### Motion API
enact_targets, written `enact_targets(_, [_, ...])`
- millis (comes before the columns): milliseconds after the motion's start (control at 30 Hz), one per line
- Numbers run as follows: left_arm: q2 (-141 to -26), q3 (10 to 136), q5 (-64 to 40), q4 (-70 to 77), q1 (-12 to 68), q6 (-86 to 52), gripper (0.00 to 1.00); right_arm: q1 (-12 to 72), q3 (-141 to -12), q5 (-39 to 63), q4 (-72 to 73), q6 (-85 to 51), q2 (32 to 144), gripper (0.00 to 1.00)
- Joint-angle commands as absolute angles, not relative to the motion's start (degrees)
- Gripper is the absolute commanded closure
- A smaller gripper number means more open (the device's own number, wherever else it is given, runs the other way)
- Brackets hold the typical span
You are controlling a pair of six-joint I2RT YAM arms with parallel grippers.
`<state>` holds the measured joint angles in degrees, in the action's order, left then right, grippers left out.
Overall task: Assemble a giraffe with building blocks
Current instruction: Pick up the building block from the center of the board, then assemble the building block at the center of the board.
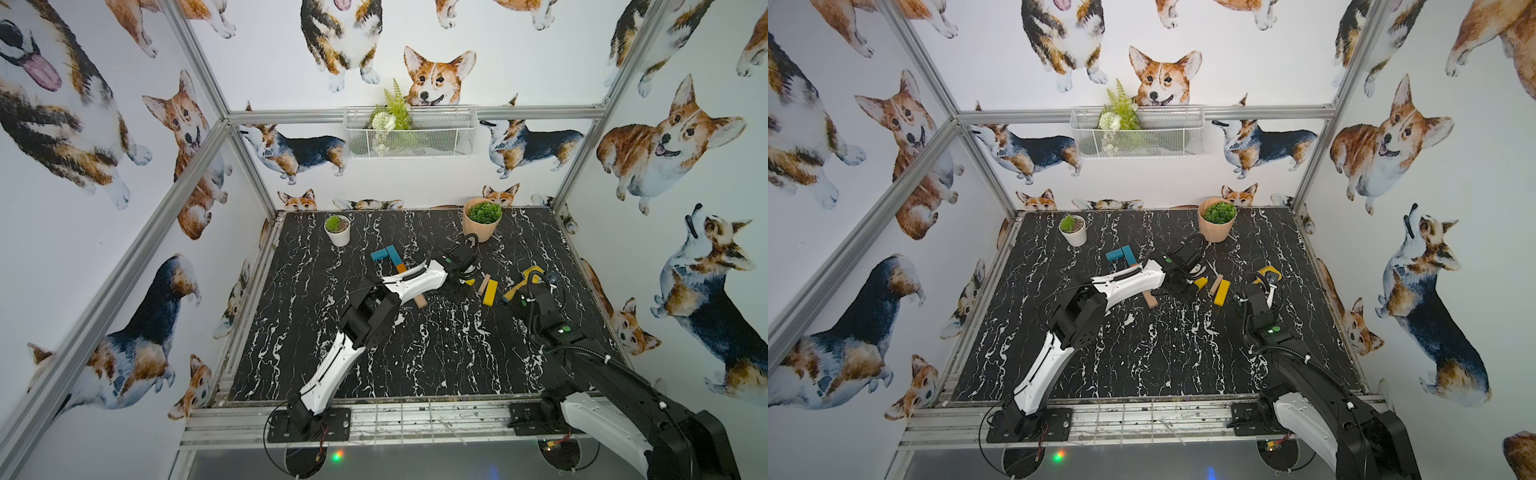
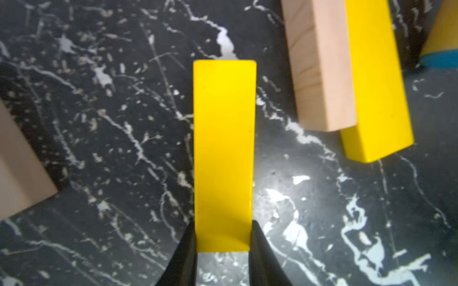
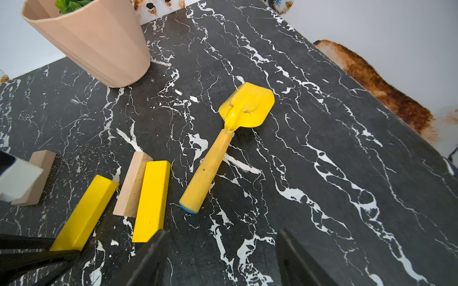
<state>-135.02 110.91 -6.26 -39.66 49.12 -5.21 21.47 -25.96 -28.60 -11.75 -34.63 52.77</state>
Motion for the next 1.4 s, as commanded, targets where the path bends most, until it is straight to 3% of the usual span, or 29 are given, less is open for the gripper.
enact_targets(0, [-132.35,109.25,-13.41,-39.55,47.62,1.97,0.78,21.50,-25.85,-28.30,-9.58,-34.72,53.15,0.29])
enact_targets(233, [-129.49,108.05,-8.96,-41.49,47.33,11.08,0.80,21.47,-26.04,-27.91,-8.93,-34.45,54.79,0.29])
enact_targets(400, [-129.14,106.14,-5.33,-43.88,46.68,15.38,0.88,21.46,-25.95,-27.43,-8.49,-34.45,56.14,0.29])
enact_targets(933, [-123.75,94.01,-3.33,-36.62,43.70,13.29,0.86,21.43,-25.60,-26.67,-6.15,-34.28,58.12,0.28])
enact_targets(1133, [-124.45,93.78,-1.77,-36.30,43.68,10.56,0.71,21.37,-25.57,-26.72,-6.07,-34.19,58.08,0.27])
enact_targets(1367, [-123.93,95.60,-1.79,-35.83,43.42,9.78,0.47,21.38,-25.58,-26.37,-5.81,-34.19,58.62,0.27])
